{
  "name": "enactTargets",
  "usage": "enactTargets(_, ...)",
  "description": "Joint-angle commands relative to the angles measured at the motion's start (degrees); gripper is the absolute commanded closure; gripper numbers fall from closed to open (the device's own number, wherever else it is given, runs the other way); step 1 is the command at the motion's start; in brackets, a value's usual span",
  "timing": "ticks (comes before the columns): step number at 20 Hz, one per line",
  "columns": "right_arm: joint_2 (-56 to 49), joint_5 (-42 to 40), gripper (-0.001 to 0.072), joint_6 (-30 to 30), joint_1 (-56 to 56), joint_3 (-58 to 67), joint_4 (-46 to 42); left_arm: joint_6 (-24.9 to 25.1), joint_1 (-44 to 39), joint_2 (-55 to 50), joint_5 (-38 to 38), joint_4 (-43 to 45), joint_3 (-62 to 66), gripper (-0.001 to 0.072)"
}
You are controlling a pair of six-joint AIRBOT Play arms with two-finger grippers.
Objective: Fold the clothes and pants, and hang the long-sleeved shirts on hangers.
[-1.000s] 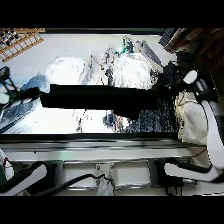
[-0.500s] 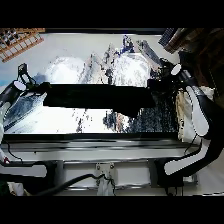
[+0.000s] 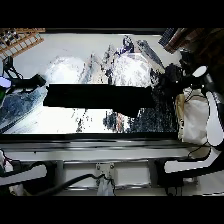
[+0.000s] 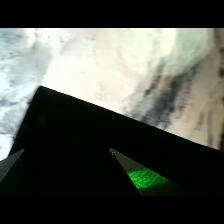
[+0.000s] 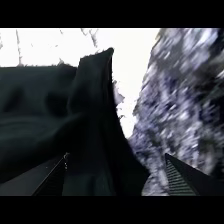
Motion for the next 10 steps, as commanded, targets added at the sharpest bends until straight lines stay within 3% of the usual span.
enactTargets(1, -1.3, 0.7, 0.0021, -3.1, -2.4, -5.2, 8.9, 5.8, -2.4, 2.4, -5.8, -10.8, 0.0, 0.0156)
enactTargets(5, -4.7, 0.1, 0.0021, -3.4, -2.4, -5.8, 10.3, 12.3, -7.6, 2.4, -9.2, -20.3, 0.0, 0.0156)
enactTargets(10, -9.2, 0.5, 0.0021, -3.6, -1.3, -5.8, 13.9, 12.6, -13.3, 2.1, -8.8, -20.7, 0.1, 0.0157)
